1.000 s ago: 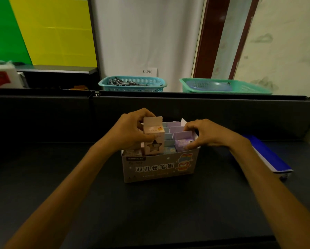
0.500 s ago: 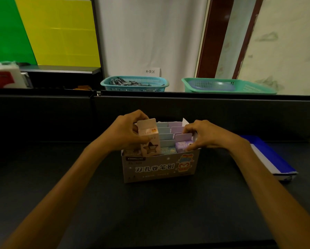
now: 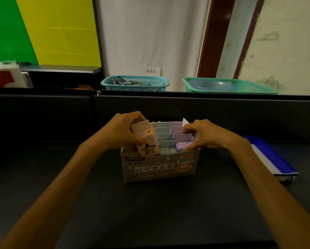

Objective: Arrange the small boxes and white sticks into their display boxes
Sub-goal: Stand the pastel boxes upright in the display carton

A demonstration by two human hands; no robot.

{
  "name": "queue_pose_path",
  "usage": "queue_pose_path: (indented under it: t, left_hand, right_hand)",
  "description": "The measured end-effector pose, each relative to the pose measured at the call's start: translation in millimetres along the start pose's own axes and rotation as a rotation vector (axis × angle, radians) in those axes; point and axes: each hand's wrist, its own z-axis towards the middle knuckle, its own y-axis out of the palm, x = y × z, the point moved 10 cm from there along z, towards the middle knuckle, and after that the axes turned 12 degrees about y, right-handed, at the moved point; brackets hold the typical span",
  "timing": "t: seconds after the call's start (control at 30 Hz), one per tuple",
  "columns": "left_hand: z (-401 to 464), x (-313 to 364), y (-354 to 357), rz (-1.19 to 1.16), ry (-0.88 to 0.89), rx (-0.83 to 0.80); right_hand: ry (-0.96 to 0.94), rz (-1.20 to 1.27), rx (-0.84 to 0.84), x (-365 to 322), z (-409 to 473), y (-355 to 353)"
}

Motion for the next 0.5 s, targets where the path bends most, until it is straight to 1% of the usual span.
queue_pose_path:
  t: [0.23, 0.4, 0.5]
  left_hand:
    - [9.1, 10.6, 13.4, 0.11, 0.031, -0.118]
    - [14.7, 7.1, 39.2, 0.267, 0.012, -0.2]
    - [15.6, 4.8, 50.4, 0.307, 0.05, -0.227]
  right_hand:
    - [-0.002, -0.004, 0.01, 2.5, 0.7, 0.0]
    - [-0.003, -0.008, 0.031, 6.0, 3.2, 1.7]
    - [0.012, -0.035, 0.042, 9.1, 5.5, 3.0]
